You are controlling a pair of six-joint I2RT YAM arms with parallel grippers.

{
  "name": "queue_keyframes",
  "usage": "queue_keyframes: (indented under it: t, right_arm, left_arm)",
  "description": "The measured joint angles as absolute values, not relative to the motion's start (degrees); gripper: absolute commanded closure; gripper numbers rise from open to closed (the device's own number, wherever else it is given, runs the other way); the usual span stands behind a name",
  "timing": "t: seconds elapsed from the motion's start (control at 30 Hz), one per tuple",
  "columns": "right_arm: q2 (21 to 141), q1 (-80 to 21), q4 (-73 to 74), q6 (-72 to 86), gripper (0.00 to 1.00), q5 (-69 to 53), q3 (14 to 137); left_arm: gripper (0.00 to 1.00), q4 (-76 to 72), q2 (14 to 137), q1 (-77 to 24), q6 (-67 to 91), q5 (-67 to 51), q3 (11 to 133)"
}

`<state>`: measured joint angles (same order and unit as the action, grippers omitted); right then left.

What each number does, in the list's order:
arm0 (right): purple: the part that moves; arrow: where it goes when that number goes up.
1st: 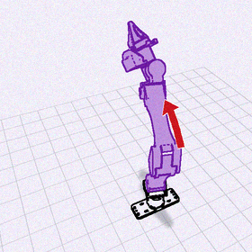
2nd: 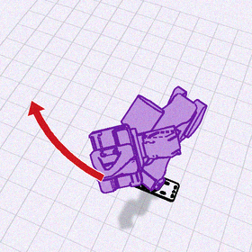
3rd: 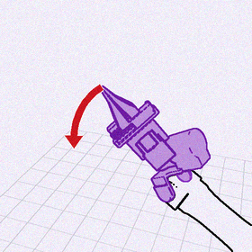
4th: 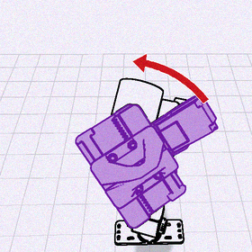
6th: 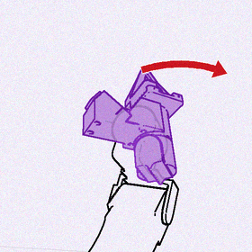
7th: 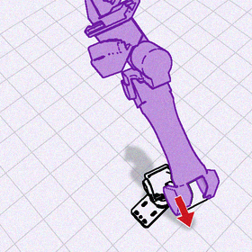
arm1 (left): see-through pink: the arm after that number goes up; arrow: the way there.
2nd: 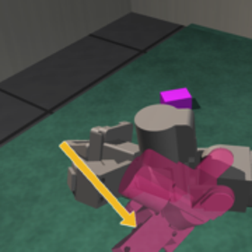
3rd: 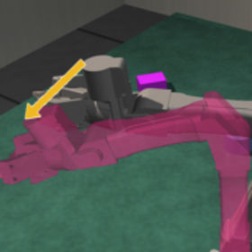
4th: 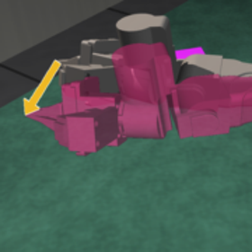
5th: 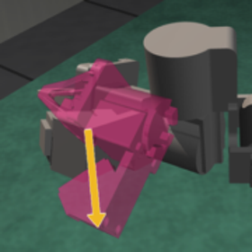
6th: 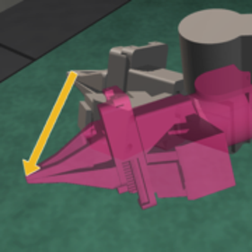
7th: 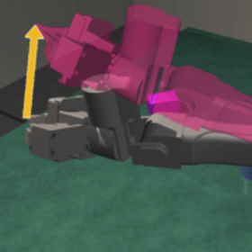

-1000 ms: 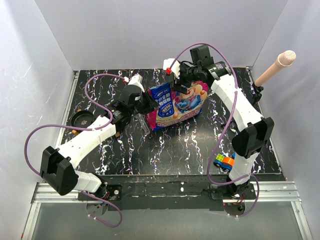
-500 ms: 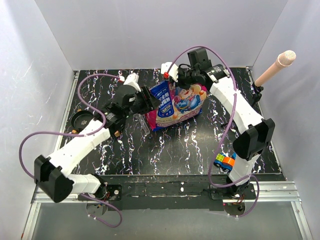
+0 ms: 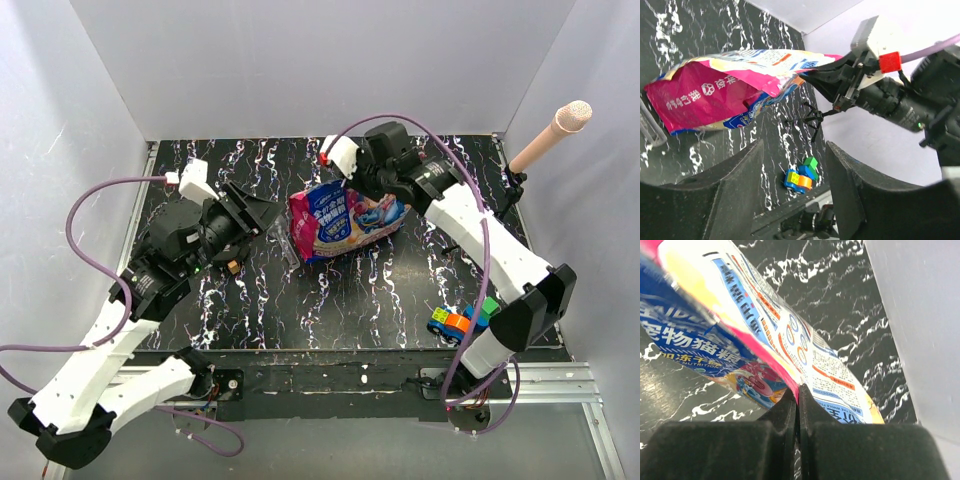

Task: Serve the pet food

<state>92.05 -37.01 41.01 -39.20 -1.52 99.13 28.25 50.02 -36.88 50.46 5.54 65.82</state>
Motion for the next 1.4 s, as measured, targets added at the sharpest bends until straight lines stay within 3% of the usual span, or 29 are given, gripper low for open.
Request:
queue_keyframes:
  t: [0.3, 0.67, 1.0, 1.4]
  right_arm:
    - [90.32, -45.87, 53.30, -14.13, 0.99, 19.90, 101.30]
    - [108.73, -46.94, 81.08, 13.13, 0.99, 23.49, 135.20]
    - [100.07, -47.53, 81.47, 31.46, 0.99, 18.74, 125.01]
    - [101.82, -45.52, 88.18, 35.40, 0.99, 18.79, 133.32]
  left_arm:
    - [0.53, 38.41, 54.43, -36.88, 67.99, 2.63, 69.28]
    - [0.53, 48.07, 53.39, -36.88, 77.82, 2.02, 70.22]
    - [0.53, 44.82, 62.02, -36.88, 78.70, -5.50, 69.69]
    - [0.59, 34.26, 76.73, -37.74, 84.84, -11.88, 72.27]
